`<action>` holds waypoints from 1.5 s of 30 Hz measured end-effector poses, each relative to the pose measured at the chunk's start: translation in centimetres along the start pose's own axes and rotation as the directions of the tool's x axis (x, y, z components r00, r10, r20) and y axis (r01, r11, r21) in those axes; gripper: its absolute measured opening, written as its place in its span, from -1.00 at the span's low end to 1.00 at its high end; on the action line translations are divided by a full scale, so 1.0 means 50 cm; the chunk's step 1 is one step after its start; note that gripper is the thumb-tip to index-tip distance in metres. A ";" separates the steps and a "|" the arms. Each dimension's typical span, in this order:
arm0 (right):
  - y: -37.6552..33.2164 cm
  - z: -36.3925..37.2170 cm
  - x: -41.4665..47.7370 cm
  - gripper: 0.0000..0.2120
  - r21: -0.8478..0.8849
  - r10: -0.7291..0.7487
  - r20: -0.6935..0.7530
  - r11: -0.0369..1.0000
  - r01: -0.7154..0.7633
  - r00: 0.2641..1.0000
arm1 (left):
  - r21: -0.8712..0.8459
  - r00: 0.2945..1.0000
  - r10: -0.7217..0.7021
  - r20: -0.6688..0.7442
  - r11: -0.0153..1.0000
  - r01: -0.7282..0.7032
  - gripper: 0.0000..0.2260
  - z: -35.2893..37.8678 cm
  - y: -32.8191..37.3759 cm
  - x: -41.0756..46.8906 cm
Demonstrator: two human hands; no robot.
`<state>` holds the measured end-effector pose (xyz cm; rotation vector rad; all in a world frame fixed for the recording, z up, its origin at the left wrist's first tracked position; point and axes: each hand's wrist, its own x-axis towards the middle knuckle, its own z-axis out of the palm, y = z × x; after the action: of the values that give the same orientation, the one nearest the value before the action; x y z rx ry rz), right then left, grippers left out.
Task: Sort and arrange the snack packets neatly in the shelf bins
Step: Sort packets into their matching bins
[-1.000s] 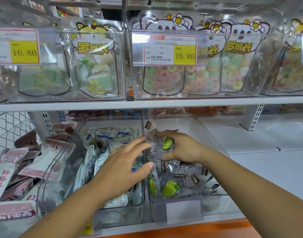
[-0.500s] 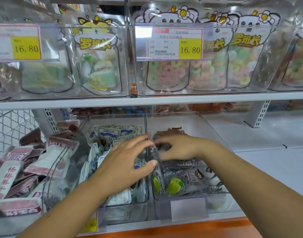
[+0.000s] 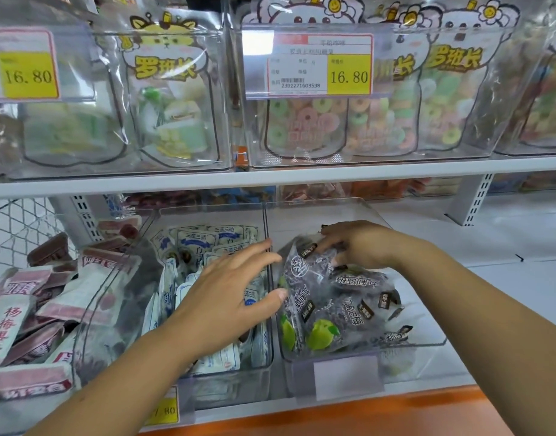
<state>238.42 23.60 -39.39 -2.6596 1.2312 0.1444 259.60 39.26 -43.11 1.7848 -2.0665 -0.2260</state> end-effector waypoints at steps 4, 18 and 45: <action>0.006 -0.018 -0.012 -0.68 0.118 0.007 -0.083 0.993 0.003 0.997 | -0.010 1.000 0.002 0.005 1.000 -0.002 -0.37 -0.002 0.004 0.005; 0.079 -0.034 -0.176 -0.40 0.210 -0.024 0.105 0.978 0.001 0.994 | 0.163 0.960 0.180 0.216 0.963 -0.217 -0.43 0.035 0.140 0.159; 0.140 0.065 -0.178 -0.67 0.535 -0.032 -0.212 0.833 0.143 0.977 | 0.331 0.847 0.047 0.529 0.908 -0.257 -0.51 0.006 0.202 0.190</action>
<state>227.35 26.53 -42.03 -2.2443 1.0006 -0.4346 249.27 31.68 -37.79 1.9141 -2.7943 -0.2799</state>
